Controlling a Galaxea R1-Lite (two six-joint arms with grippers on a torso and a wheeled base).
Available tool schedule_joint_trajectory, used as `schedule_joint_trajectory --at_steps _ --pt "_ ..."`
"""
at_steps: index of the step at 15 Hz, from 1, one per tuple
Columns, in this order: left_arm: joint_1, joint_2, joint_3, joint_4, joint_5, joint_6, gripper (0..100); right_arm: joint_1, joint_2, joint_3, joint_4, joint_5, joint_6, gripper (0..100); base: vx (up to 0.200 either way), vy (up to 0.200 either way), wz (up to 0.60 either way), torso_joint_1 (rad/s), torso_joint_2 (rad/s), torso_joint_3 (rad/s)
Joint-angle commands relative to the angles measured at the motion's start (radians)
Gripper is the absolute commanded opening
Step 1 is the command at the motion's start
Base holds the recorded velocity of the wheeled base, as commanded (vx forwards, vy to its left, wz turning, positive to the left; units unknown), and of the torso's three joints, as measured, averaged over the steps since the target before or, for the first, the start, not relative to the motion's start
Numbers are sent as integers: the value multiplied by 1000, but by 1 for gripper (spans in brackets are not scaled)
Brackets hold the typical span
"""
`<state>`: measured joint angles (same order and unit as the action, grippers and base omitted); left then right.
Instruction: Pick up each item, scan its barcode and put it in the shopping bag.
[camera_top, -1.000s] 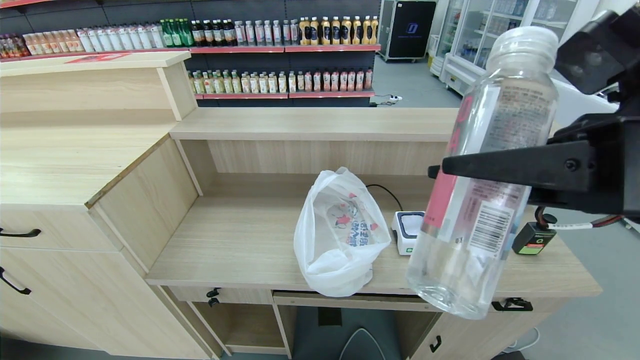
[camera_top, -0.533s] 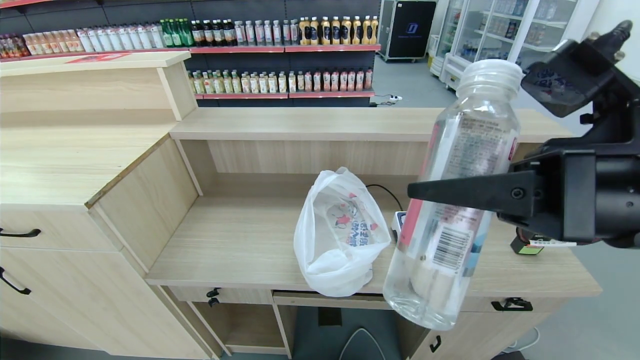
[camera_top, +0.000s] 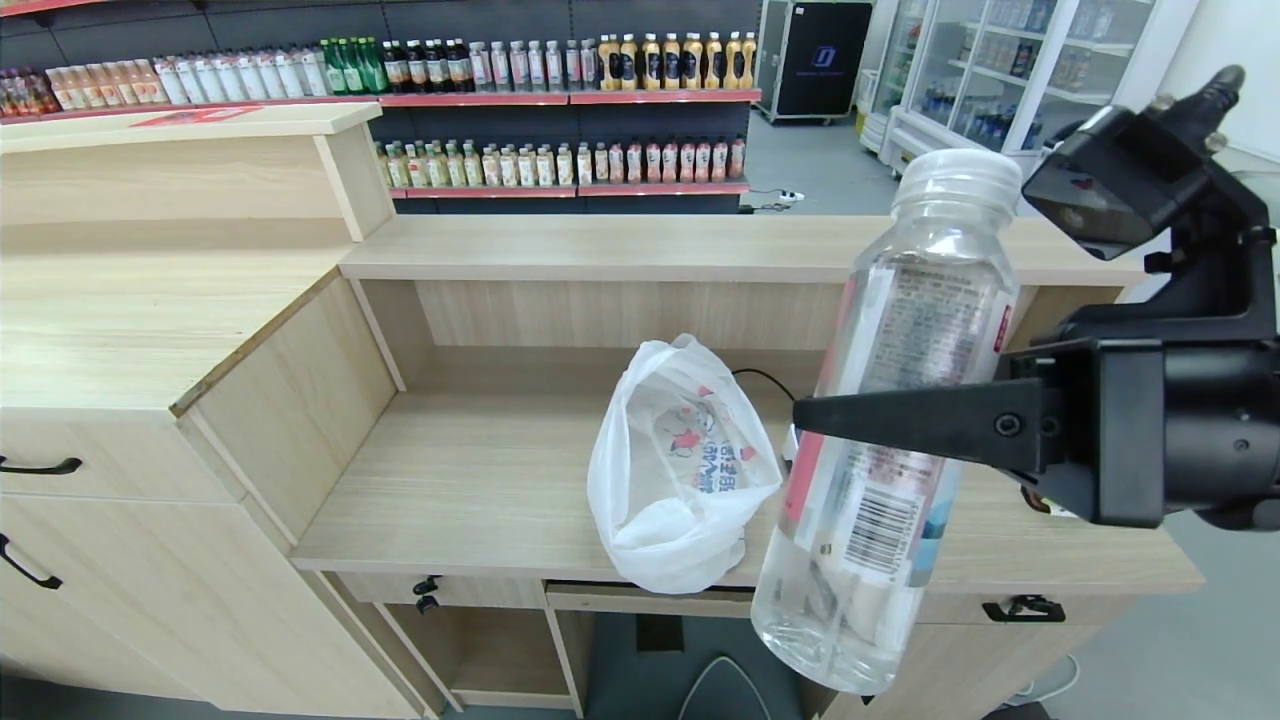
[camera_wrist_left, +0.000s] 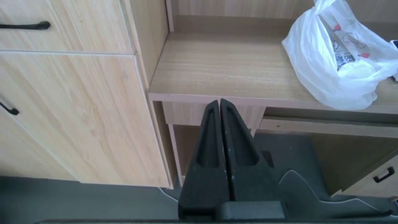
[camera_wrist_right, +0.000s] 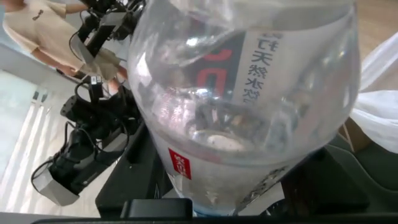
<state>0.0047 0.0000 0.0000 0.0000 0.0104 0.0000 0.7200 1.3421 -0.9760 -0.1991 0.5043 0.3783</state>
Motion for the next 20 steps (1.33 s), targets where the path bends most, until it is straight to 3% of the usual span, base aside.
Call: schedule_joint_trajectory --at_steps 1,4,6,12,15,18,20 --pt "0 0 0 0 0 0 0 1 -4 3 0 0 -6 0 0 0 0 0 0 0" --pt "0 0 0 0 0 0 0 -4 -4 5 -11 -112 -67 0 0 0 0 0 0 0" --pt "0 0 0 0 0 0 0 -70 -38 13 -60 -243 -72 0 0 0 0 0 0 0" --pt "0 0 0 0 0 0 0 -542 -98 204 -141 -254 -194 0 0 0 0 0 0 0" --pt "0 0 0 0 0 0 0 -637 -92 284 -237 -259 -274 0 0 0 0 0 0 0" --pt "0 0 0 0 0 0 0 -683 -78 315 -260 -256 -364 0 0 0 0 0 0 0" --pt "0 0 0 0 0 0 0 -714 -67 376 -355 -254 -449 0 0 0 0 0 0 0"
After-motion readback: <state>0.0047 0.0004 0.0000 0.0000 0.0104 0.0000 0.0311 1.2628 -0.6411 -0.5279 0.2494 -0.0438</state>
